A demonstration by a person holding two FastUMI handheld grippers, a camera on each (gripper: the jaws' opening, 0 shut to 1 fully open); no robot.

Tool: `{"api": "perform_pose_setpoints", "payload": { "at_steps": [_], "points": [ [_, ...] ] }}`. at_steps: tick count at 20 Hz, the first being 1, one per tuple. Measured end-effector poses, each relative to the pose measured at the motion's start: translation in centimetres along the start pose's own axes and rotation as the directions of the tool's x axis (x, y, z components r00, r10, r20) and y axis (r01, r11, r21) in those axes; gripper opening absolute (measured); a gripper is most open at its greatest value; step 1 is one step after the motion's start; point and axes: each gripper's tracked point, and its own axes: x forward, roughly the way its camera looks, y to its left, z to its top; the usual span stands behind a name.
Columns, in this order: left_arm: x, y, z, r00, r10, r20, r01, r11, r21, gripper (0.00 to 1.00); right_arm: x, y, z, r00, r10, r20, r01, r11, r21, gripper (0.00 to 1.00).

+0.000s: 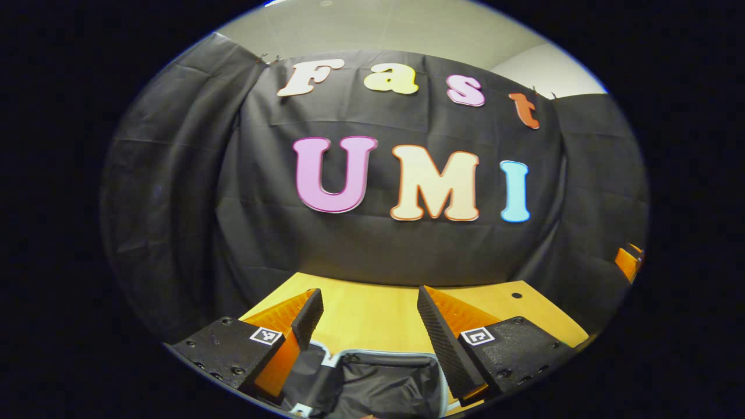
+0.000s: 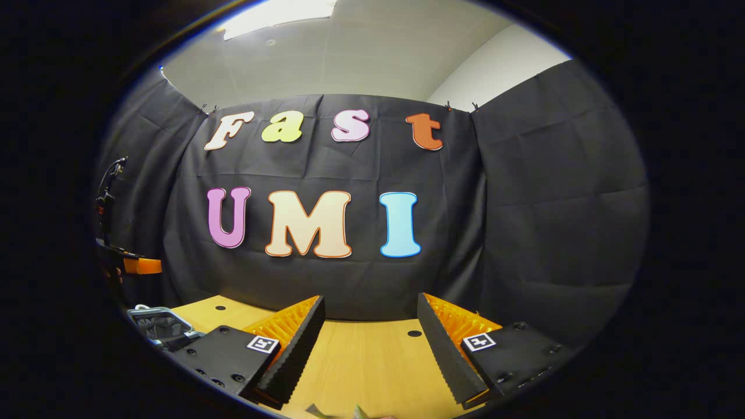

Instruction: First open the suitcase, pack the skin care products into it, and then close the suitcase.

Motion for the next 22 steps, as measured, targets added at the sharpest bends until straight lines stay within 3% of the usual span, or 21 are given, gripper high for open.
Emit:
{"api": "perform_pose_setpoints", "payload": {
  "at_steps": [6,13,22],
  "points": [
    [-1.0,-8.7,-1.7,0.995,-0.094,-0.022,0.095,0.995,0.037,0.95,0.8,-3.2,-0.3,0.999,0.036,0.004,-0.036,0.999,0.003,0.98],
    [-2.5,-17.6,-9.5,0.968,-0.206,-0.144,0.206,0.978,-0.015,0.95,1.2,-4.9,-2.2,0.994,0.11,-0.03,-0.11,0.994,-0.002,0.99],
    [-6.2,-26.6,-22.2,0.861,-0.367,-0.353,0.374,0.926,-0.05,0.94,0.3,-7.8,-4.3,0.986,0.139,-0.087,-0.141,0.99,-0.022,0.99]
  ]
}}
